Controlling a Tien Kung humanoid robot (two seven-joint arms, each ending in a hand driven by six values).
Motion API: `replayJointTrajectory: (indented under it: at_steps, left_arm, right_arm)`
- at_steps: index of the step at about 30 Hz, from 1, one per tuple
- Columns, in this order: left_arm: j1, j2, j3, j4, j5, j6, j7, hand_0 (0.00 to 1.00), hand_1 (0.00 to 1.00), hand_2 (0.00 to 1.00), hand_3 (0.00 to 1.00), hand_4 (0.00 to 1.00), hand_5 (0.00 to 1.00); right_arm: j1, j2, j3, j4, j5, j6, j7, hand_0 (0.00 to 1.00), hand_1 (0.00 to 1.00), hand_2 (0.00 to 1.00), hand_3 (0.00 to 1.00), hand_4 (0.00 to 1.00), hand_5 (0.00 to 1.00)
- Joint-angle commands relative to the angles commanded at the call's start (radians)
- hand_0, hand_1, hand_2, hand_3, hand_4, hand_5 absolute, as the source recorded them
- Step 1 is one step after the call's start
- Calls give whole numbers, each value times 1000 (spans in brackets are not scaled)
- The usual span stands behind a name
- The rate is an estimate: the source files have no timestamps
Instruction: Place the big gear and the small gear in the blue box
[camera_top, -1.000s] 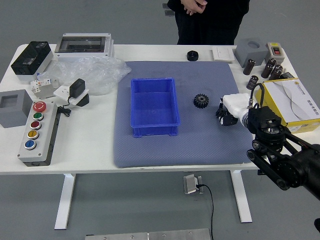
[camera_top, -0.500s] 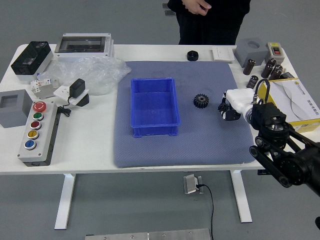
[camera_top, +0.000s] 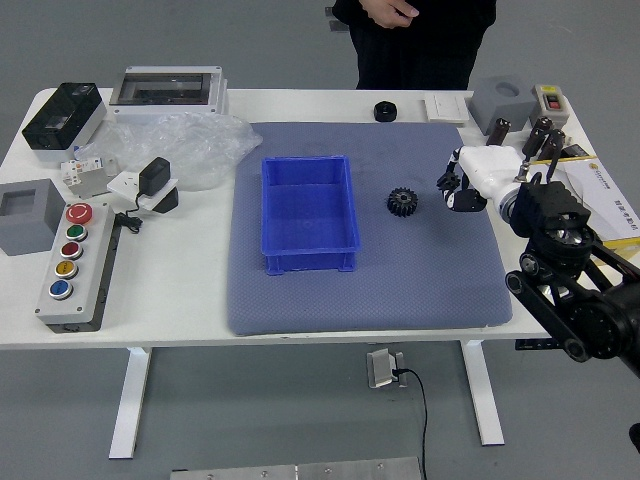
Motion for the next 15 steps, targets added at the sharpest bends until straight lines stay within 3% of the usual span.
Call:
replayJointTrajectory:
  at_steps: [15]
  left_arm:
    - [0,2,-3,0,4,0,0,829,788,780,759,664,356]
  right_arm:
    - [5,31,49,86,0,-8,-1,536,417,444,558,468,319]
